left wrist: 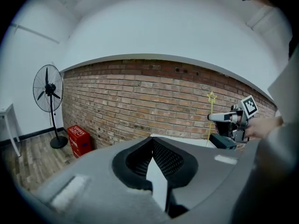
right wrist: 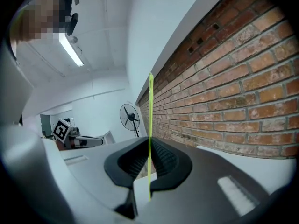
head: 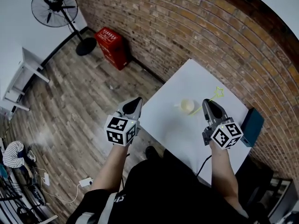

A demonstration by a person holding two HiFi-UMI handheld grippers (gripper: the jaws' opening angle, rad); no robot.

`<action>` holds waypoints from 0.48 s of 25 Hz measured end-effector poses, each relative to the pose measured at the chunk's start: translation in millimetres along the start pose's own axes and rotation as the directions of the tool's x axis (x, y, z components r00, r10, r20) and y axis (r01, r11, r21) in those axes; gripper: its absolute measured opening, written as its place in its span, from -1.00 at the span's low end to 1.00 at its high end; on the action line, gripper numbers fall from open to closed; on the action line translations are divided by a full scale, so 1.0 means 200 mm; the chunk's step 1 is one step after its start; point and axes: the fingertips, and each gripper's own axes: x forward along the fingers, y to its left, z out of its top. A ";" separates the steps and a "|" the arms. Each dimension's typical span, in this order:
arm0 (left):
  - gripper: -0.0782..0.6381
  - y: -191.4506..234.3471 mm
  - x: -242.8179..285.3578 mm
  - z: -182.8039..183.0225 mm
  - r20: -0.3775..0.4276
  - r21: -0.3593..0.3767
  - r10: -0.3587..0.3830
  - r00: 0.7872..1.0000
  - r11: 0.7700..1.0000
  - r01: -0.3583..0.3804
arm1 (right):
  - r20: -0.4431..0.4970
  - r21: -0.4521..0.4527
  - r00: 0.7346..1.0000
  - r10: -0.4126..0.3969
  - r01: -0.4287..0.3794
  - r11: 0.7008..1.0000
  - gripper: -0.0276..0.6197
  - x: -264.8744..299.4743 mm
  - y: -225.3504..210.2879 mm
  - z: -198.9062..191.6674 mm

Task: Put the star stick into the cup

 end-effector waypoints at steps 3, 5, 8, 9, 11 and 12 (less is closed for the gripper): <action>-0.76 -0.08 0.10 0.02 -0.010 -0.007 -0.049 0.999 0.999 0.049 | 0.004 0.015 0.999 -0.039 0.039 0.999 -0.87 -0.01 -0.13 0.01; -0.76 -0.13 0.15 0.00 -0.027 0.001 -0.070 0.997 0.998 0.070 | 0.000 0.037 0.998 -0.061 0.061 0.997 -0.87 -0.01 -0.21 0.01; -0.76 -0.15 0.22 -0.03 -0.046 -0.021 -0.060 0.997 0.998 0.059 | -0.022 0.045 0.998 -0.055 0.056 0.997 -0.87 0.05 -0.27 -0.04; -0.76 -0.16 0.24 -0.04 -0.051 -0.027 -0.060 0.997 0.998 0.059 | -0.033 0.041 0.998 -0.046 0.047 0.998 -0.87 0.08 -0.28 -0.05; -0.76 -0.19 0.28 -0.07 -0.067 -0.028 -0.063 0.996 0.998 0.061 | -0.056 0.037 0.998 -0.028 0.031 0.999 -0.87 0.14 -0.31 -0.09; -0.76 -0.20 0.29 -0.09 -0.078 -0.032 -0.059 0.995 0.998 0.057 | -0.069 0.039 0.997 -0.018 0.021 0.999 -0.87 0.17 -0.33 -0.11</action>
